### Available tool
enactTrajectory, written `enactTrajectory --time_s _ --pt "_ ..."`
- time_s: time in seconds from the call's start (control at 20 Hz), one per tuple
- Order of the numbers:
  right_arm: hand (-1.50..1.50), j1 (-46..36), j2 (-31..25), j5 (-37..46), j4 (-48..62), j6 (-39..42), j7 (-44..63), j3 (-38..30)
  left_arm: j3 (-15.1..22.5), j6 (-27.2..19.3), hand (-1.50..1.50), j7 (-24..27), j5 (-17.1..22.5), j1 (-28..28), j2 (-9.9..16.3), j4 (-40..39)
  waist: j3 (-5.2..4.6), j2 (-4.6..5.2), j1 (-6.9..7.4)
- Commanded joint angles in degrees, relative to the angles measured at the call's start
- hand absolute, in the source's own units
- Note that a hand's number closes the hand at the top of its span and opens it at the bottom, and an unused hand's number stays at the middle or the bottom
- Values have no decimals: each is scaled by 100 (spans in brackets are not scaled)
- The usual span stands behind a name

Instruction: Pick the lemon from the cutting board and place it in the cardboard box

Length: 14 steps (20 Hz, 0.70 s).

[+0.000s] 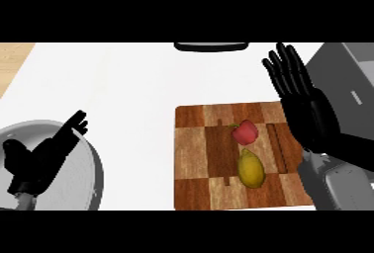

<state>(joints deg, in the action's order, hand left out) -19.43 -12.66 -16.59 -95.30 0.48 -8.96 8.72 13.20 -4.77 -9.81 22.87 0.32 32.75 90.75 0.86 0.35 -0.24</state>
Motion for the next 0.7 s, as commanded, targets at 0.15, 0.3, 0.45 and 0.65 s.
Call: enactTrajectory --time_s 0.15,0.3,0.45,0.65 --pt "-150 1181 231 1192 326 -1591 1002 339 136 -88 0 302 -496 -653 -94 383 -105 -77 -300" --pt "-150 711 933 514 -593 -2451 -180 -901 97 -96 0 322 -422 -436 -105 226 132 -584 -1064" --pt "-150 1990 -1122 3281 976 -2322 1121 394 218 -167 0 441 -673 -746 -163 405 -204 -60 -724" --pt "-150 2419 -1499 4905 748 -2958 1431 1002 420 -262 0 483 -798 -737 -378 387 -174 -123 -564"
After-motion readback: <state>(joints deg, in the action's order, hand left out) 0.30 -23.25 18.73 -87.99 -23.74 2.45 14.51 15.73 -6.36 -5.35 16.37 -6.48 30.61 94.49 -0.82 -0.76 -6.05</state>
